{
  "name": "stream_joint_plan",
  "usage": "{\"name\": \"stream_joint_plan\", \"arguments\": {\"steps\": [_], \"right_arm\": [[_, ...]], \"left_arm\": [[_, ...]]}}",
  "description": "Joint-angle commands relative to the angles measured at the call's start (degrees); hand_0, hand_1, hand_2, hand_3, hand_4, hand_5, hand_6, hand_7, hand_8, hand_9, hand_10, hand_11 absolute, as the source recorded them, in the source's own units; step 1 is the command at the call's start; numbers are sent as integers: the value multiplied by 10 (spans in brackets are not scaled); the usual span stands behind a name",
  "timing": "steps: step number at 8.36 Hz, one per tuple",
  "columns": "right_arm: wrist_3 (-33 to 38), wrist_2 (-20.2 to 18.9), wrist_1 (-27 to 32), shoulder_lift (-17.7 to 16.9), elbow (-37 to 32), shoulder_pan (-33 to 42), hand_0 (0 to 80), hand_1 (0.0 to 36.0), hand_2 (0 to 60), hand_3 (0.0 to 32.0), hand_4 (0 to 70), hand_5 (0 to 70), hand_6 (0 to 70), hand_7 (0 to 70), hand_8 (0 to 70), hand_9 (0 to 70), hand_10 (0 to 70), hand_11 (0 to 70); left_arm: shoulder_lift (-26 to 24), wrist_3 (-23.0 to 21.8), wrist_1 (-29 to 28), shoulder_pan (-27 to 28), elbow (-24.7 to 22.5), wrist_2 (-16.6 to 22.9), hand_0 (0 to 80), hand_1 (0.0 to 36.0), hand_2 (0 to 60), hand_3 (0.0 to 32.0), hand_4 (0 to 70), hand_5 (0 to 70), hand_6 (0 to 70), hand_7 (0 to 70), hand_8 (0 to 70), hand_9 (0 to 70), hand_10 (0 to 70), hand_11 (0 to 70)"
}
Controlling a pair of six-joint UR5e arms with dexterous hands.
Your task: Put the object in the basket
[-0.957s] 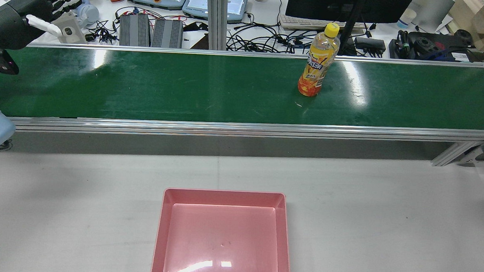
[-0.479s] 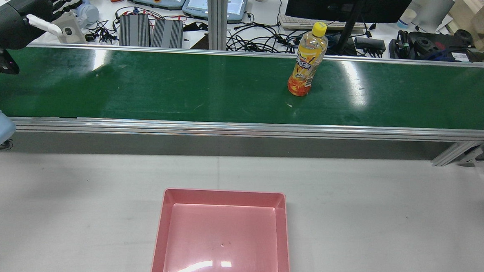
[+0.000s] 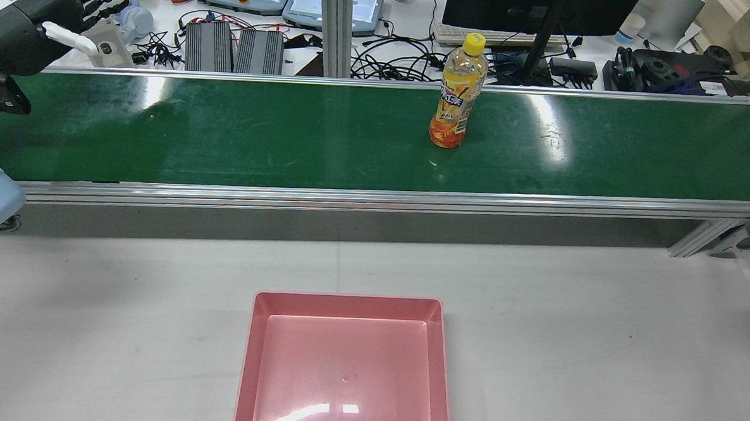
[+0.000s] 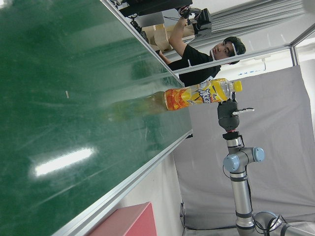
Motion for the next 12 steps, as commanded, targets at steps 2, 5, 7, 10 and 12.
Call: {"name": "stream_joint_plan", "arguments": {"steps": [2,5,7,10,12], "right_arm": [[0,0,1,0,0,0,0,0,0,0,0,0,0,0,0,0,0,0],[0,0,1,0,0,0,0,0,0,0,0,0,0,0,0,0,0,0],[0,0,1,0,1,0,0,0,0,0,0,0,0,0,0,0,0,0],[0,0,1,0,0,0,0,0,0,0,0,0,0,0,0,0,0,0],[0,0,1,0,0,0,0,0,0,0,0,0,0,0,0,0,0,0]], "left_arm": [[-1,0,0,0,0,0,512,78,0,0,144,37,0,0,36,74,52,87],[-1,0,1,1,0,0,514,80,0,0,144,38,0,0,38,76,59,98],[-1,0,0,0,0,0,515,82,0,0,143,36,0,0,36,73,50,86],[-1,0,1,0,-1,0,517,83,0,0,141,36,0,0,38,75,55,93],[-1,0,1,0,0,0,517,83,0,0,143,36,0,0,36,73,58,97]]}}
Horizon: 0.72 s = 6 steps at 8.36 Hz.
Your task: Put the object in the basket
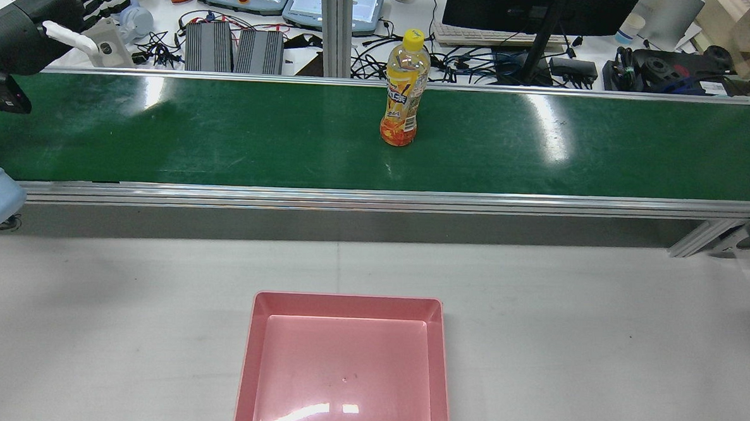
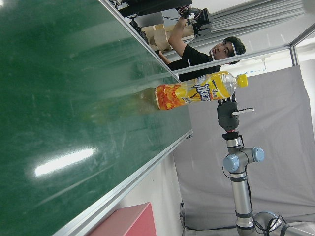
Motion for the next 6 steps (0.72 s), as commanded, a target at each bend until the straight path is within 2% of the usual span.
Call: {"name": "stream_joint_plan", "arguments": {"steps": [1,3,6], "right_arm": [[0,0,1,0,0,0,0,0,0,0,0,0,0,0,0,0,0,0],[0,0,0,-1,0,0,0,0,0,0,0,0,0,0,0,0,0,0],[0,0,1,0,0,0,0,0,0,0,0,0,0,0,0,0,0,0]], "left_arm": [[0,0,0,0,0,0,515,81,0,0,142,36,0,0,36,74,59,99],[-8,0,5,1,0,0,516,86,0,0,143,39,0,0,35,71,55,93],[-62,1,37,72,0,-1,519,81,0,0,149,42,0,0,36,72,54,92]]}}
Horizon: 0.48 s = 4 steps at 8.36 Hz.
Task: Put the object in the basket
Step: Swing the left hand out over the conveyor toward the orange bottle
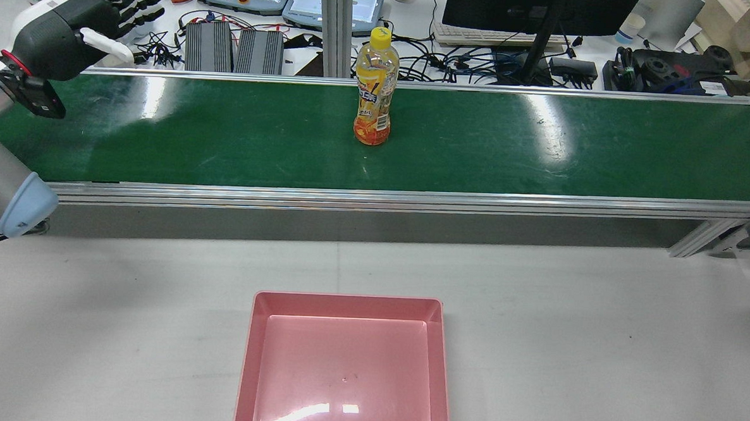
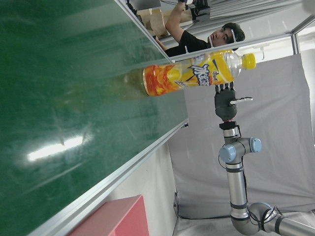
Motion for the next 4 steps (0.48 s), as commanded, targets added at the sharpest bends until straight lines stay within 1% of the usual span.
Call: {"name": "stream_joint_plan", "arguments": {"steps": [1,3,4], "right_arm": [[0,0,0,0,0,0,0,0,0,0,0,0,0,0,0,0,0,0],[0,0,1,0,0,0,0,0,0,0,0,0,0,0,0,0,0,0],[0,0,0,0,1,0,0,0,0,0,0,0,0,0,0,0,0,0]], "left_arm": [[-43,5,24,48,1,-1,519,81,0,0,150,39,0,0,35,71,53,90],[-52,7,28,49,0,-1,520,80,0,0,150,38,0,0,29,63,52,89],[-67,11,41,55,0,-1,519,78,0,0,151,37,0,0,31,66,54,91]]}}
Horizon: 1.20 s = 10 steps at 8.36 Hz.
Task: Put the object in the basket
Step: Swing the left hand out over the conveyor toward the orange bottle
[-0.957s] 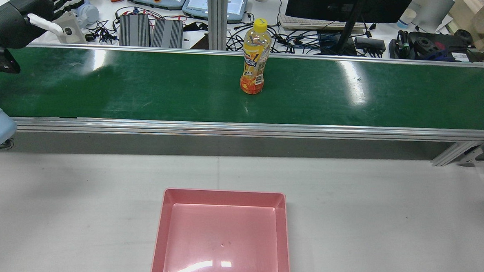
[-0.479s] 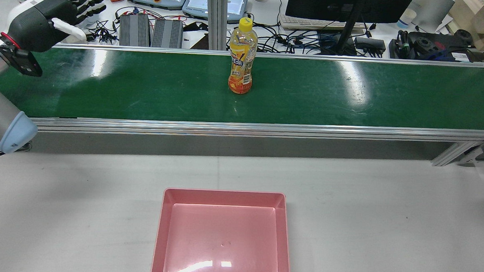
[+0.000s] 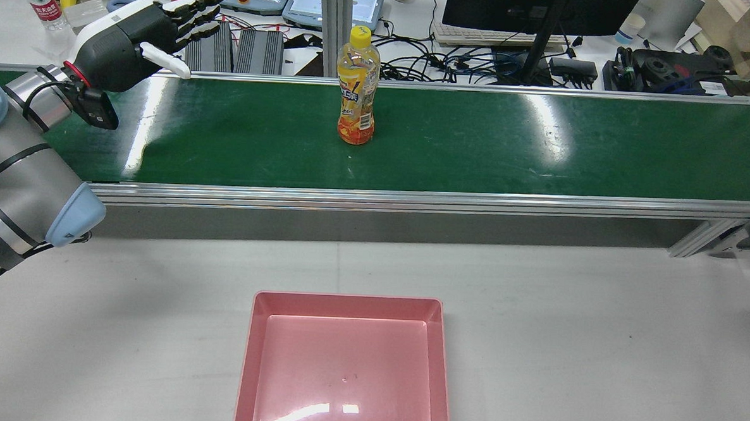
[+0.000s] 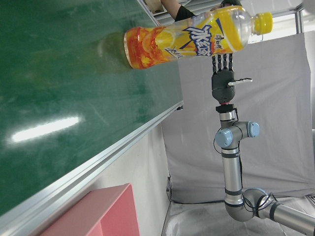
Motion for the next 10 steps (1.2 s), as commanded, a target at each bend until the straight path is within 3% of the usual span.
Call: {"name": "stream_joint_plan", "arguments": {"steps": [1,5,10], "right_arm": [[0,0,1,-1,0,0,0,0,0,0,0,0,0,0,0,0,0,0],[0,0,0,0,1,0,0,0,0,0,0,0,0,0,0,0,0,0],[0,0,1,0,1,0,0,0,0,0,0,0,0,0,0,0,0,0]], "left_arm": [[-40,7,30,41,1,-1,520,77,0,0,150,36,0,0,31,65,52,88],[-60,12,37,57,2,-2,512,71,0,0,148,41,0,0,34,71,55,92],[-96,12,31,72,38,-2,512,69,0,0,145,45,0,0,36,74,58,97]]}}
